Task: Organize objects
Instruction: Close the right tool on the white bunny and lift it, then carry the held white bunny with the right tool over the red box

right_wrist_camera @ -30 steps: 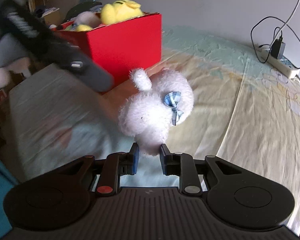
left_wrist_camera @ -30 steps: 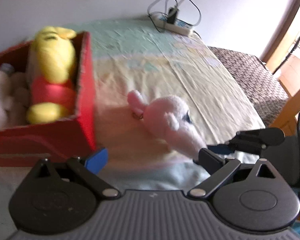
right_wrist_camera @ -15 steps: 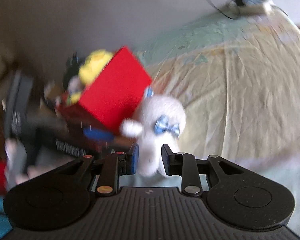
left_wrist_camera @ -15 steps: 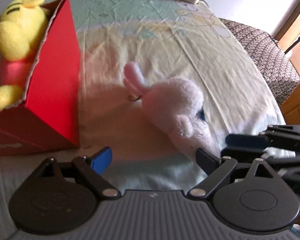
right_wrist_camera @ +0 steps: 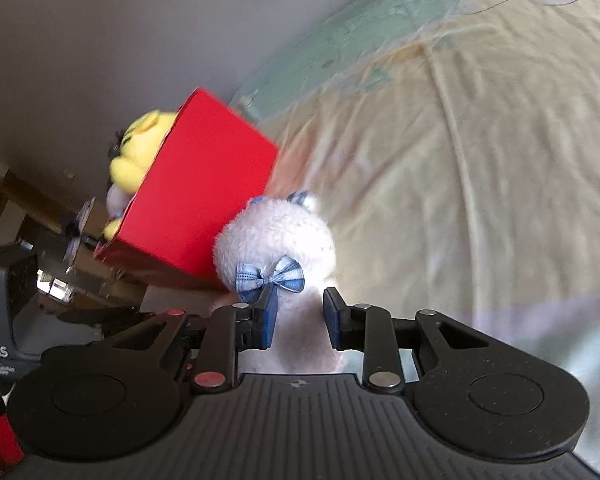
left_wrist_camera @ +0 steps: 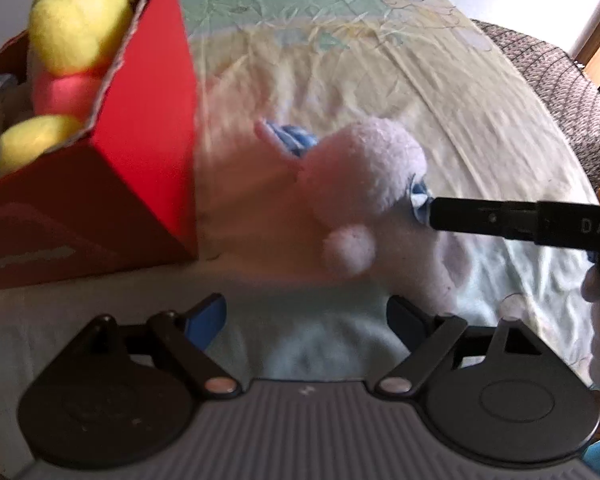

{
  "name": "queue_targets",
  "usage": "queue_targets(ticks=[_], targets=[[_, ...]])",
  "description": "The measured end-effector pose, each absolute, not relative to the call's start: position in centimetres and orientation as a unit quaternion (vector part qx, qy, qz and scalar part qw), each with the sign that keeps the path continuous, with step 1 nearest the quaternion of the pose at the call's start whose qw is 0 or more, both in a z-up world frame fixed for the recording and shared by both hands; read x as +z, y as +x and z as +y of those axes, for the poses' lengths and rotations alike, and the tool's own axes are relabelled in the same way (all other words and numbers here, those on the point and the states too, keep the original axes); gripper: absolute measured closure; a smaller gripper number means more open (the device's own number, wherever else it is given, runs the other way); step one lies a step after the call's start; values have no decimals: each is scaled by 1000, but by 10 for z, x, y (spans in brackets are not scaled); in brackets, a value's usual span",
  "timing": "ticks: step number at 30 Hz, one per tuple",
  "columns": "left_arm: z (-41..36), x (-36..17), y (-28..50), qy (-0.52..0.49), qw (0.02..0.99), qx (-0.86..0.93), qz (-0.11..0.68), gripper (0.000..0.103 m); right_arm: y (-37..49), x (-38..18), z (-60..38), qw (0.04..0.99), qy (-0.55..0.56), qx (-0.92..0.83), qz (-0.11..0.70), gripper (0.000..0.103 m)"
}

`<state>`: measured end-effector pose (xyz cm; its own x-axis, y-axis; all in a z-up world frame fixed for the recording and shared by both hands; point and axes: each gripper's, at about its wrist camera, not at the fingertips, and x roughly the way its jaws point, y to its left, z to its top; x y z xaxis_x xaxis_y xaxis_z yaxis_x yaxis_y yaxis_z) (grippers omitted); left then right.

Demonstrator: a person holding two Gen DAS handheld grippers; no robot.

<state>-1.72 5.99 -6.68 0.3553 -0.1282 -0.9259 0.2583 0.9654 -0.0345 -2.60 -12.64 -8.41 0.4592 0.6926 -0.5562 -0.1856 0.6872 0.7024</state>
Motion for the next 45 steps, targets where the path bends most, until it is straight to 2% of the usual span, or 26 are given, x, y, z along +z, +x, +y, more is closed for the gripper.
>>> queue_targets(ticks=[9, 14, 16, 18, 23, 28, 33, 45], targets=[[109, -59, -37, 1, 818, -124, 561, 13, -29, -76, -114, 793, 281, 318, 438, 74], [107, -52, -32, -36, 827, -140, 544, 13, -17, -79, -123, 806, 284, 285, 435, 73], [99, -53, -27, -47, 825, -152, 542, 13, -11, -83, -120, 808, 274, 286, 436, 70], [91, -57, -21, -55, 818, -167, 547, 13, -6, -88, -117, 800, 276, 301, 440, 56], [78, -69, -9, -56, 809, -178, 558, 13, 4, -98, -101, 777, 294, 323, 453, 53], [79, -66, -6, -62, 813, -182, 550, 16, 6, -103, -101, 760, 320, 323, 463, 58], [81, -66, -9, -69, 807, -199, 551, 22, -2, -100, -108, 751, 332, 327, 468, 70], [51, -46, -33, 4, 823, -236, 516, 25, -44, -83, -124, 760, 361, 307, 445, 71]])
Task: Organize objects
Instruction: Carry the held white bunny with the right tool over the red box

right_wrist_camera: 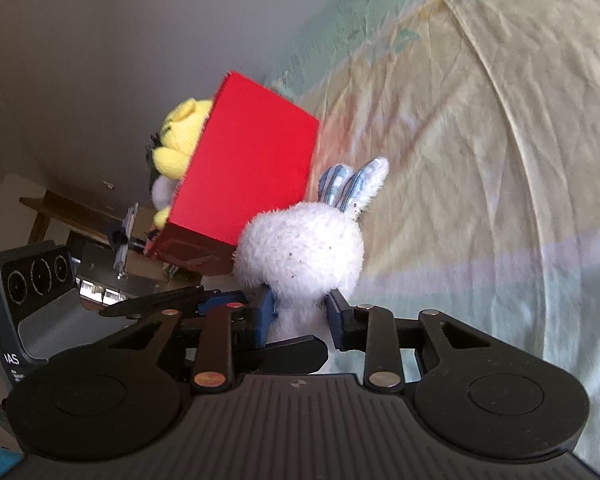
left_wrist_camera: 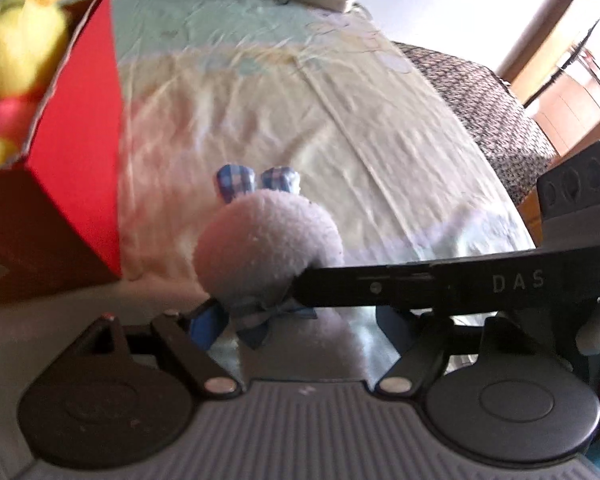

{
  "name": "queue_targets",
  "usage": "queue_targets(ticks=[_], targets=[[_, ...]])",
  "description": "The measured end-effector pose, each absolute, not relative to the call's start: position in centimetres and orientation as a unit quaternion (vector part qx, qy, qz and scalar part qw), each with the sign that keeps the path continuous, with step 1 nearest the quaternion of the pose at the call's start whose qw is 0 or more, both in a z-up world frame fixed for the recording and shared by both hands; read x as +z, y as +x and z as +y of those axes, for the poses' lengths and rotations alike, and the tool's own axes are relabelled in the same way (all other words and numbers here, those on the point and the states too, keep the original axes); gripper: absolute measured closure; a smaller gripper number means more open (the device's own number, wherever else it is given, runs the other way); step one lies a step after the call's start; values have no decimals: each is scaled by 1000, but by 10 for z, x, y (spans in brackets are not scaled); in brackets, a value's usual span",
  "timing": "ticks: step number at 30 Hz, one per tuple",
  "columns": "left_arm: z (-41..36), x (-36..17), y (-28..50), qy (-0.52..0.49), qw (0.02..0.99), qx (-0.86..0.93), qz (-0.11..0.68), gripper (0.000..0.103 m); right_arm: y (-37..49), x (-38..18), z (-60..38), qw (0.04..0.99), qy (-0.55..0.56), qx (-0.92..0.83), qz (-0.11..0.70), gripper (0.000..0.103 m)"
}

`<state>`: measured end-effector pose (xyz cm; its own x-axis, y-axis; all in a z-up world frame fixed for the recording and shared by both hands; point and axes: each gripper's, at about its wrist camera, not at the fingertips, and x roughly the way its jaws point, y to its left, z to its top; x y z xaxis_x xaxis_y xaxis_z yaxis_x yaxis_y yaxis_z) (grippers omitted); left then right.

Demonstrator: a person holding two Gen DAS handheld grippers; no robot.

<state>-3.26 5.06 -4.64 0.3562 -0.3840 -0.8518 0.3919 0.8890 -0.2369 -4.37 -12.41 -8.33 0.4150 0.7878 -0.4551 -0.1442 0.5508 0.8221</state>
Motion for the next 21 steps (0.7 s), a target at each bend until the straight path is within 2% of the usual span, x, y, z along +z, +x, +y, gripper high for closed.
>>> queue_targets(ticks=[12, 21], targets=[[56, 5, -46, 39, 855, -289, 429, 25, -72, -19, -108, 825, 347, 280, 347, 71], [117, 46, -56, 39, 873, -309, 374, 24, -75, 20, -46, 858, 315, 285, 288, 71]])
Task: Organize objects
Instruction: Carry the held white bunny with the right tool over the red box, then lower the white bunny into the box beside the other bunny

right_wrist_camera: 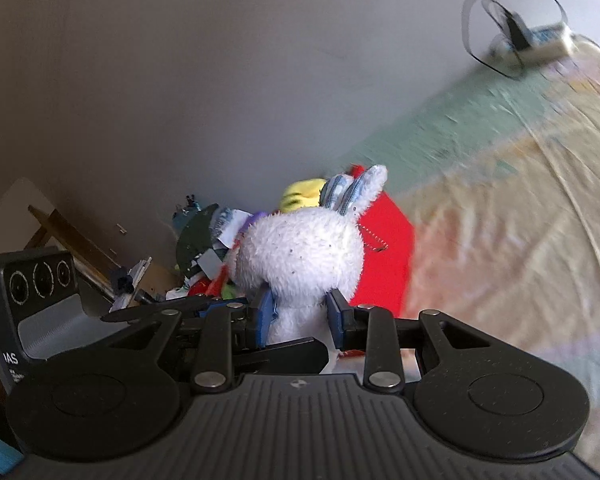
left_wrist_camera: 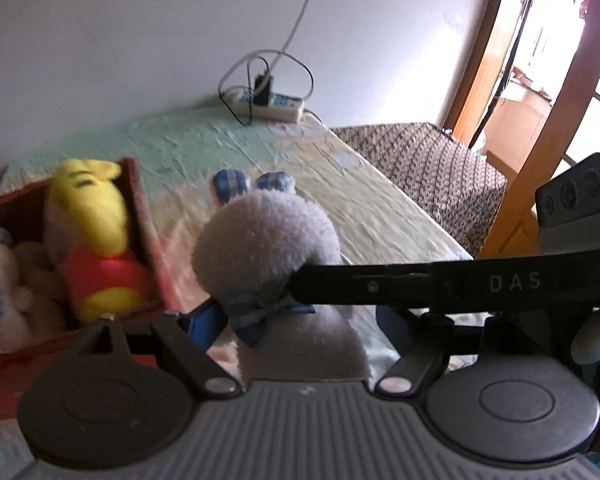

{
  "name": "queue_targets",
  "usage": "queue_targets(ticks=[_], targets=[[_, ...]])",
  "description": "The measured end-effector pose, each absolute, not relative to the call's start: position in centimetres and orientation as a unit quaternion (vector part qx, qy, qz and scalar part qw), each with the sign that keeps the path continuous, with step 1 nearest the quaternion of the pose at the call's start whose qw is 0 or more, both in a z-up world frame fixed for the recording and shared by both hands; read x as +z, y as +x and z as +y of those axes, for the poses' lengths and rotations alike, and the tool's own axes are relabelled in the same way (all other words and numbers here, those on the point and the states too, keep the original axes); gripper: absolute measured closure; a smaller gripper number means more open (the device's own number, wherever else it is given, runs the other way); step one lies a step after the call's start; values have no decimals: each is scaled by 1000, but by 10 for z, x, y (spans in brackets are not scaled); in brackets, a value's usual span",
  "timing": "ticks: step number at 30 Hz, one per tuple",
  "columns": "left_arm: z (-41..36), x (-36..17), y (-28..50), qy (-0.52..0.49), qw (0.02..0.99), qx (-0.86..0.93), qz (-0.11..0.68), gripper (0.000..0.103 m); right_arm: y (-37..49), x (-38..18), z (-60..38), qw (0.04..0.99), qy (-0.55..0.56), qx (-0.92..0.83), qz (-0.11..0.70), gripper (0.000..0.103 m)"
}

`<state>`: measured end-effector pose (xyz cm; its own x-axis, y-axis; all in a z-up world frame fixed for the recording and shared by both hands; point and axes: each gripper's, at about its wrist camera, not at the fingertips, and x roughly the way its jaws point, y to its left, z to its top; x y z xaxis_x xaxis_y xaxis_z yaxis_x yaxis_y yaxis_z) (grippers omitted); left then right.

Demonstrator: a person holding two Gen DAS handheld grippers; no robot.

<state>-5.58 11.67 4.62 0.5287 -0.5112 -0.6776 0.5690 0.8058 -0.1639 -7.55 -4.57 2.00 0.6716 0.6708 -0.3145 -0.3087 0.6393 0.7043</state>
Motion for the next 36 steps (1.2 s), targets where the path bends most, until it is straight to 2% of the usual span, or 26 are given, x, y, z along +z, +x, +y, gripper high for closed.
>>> queue_targets(ticks=[9, 18, 30, 36], targets=[[185, 69, -52, 31, 895, -304, 324, 24, -59, 41, 19, 883, 275, 296, 238, 71], [237, 71, -31, 26, 905, -291, 310, 24, -33, 52, 68, 897, 226, 294, 239, 71], [278, 37, 19, -31, 893, -276, 354, 25, 10, 39, 112, 913, 151, 262, 274, 72], [281, 24, 36, -37, 886, -276, 370, 24, 24, 28, 115, 910, 159, 246, 294, 72]])
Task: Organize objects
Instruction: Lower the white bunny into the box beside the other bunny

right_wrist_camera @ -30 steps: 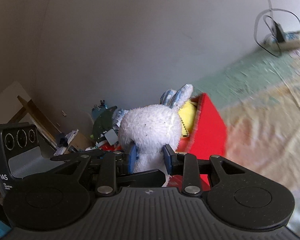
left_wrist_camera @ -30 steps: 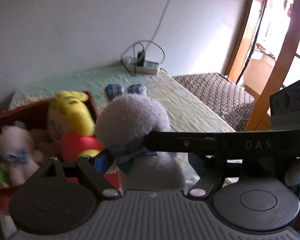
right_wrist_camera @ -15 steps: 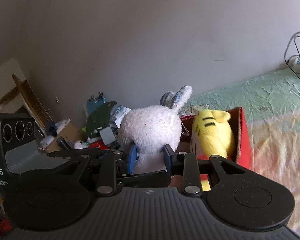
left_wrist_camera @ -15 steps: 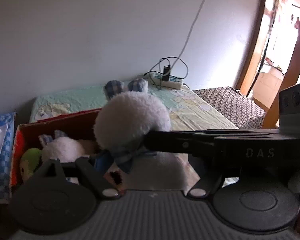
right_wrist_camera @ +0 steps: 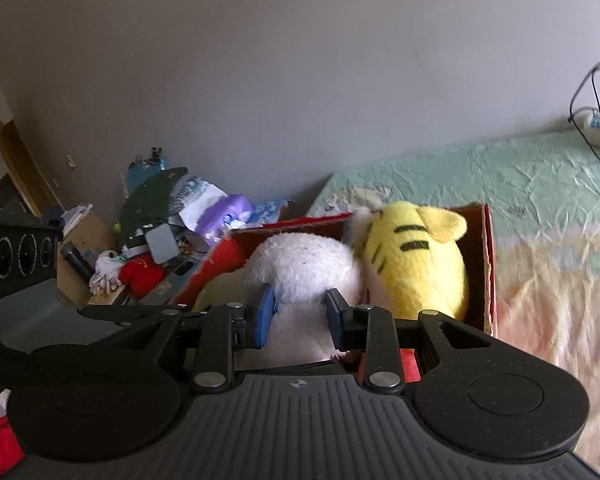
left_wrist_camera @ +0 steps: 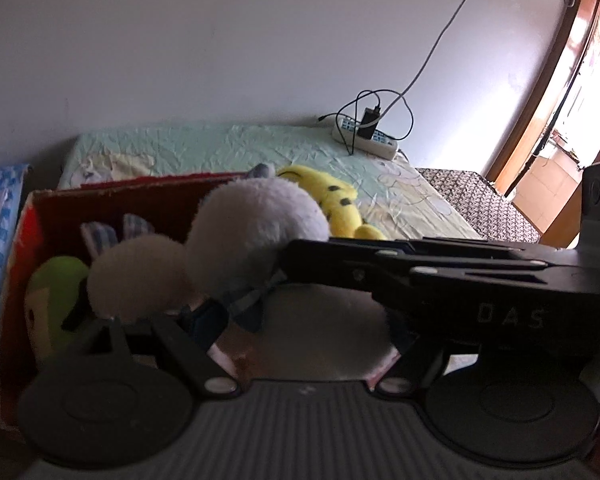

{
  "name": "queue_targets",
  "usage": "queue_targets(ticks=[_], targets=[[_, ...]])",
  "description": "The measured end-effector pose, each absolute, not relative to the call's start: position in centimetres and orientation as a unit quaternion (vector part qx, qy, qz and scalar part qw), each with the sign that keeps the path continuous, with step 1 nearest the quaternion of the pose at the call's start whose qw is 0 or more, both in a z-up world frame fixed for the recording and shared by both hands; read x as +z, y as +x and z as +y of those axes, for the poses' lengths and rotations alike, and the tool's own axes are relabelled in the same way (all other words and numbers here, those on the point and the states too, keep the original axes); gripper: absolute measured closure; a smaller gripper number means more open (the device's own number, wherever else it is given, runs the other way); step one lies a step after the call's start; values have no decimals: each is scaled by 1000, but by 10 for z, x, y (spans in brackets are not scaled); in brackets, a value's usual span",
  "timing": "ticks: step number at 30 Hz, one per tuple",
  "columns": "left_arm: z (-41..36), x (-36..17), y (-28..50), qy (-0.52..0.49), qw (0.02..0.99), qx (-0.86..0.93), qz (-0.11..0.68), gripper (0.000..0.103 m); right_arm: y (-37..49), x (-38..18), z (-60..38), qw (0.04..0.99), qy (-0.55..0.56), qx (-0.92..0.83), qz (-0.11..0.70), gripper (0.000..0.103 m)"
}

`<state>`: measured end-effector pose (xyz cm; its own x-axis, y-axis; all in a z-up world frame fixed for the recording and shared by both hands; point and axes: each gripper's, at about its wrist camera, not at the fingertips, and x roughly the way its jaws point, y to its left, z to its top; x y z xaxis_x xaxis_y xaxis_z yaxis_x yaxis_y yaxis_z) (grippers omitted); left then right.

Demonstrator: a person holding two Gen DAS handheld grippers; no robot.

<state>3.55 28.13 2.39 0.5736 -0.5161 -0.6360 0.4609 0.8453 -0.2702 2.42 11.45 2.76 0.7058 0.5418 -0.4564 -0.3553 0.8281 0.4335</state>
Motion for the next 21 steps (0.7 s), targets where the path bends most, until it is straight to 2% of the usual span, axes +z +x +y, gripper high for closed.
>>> queue_targets(ticks=[9, 21], targets=[[279, 4, 60, -17, 879, -266, 395, 24, 36, 17, 126, 909, 146, 237, 311, 72], [268, -9, 64, 8, 872, -269, 408, 18, 35, 2, 105, 887, 214, 232, 336, 67]])
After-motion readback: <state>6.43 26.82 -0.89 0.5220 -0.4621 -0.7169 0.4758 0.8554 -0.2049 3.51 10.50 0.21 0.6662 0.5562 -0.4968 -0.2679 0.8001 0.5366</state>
